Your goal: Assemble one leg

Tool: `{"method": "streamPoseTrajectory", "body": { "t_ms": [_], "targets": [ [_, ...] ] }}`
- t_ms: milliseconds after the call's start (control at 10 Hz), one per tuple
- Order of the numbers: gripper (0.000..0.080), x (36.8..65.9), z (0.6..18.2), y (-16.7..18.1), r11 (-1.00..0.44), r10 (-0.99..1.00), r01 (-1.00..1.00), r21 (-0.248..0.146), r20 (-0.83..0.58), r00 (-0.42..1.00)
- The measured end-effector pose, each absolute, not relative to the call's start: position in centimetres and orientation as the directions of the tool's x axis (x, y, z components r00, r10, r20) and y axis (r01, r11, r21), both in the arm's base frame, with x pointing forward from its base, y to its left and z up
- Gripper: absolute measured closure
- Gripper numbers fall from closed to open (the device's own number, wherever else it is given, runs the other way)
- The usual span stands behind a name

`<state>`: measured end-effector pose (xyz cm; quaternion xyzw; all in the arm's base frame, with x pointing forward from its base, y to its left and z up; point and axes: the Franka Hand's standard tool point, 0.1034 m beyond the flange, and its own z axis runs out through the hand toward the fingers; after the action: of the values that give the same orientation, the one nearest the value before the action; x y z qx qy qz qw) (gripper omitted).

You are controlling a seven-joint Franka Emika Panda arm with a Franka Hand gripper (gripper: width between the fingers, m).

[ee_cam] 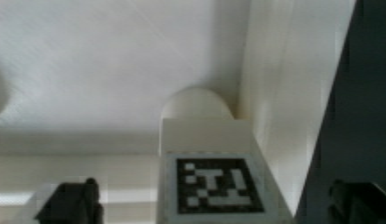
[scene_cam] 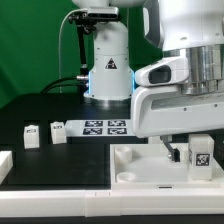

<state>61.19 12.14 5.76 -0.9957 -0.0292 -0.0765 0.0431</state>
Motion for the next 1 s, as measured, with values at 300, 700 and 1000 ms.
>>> {"method": "streamPoseTrajectory", "body": {
  "t_ms": [300,700,1000],
  "targets": [
    [0.0523,61.21,5.73,11.88,-0.995,0.050,0.063,-0.078,0.155,0.987],
    [0.0524,61.23,5.72,11.78,-0.996,0.006,0.019,-0.085,0.151,0.988],
    [0.0525,61.25,5.73,11.76,-0.911,-0.401,-0.384,-0.148,0.114,0.909]
  ]
}}
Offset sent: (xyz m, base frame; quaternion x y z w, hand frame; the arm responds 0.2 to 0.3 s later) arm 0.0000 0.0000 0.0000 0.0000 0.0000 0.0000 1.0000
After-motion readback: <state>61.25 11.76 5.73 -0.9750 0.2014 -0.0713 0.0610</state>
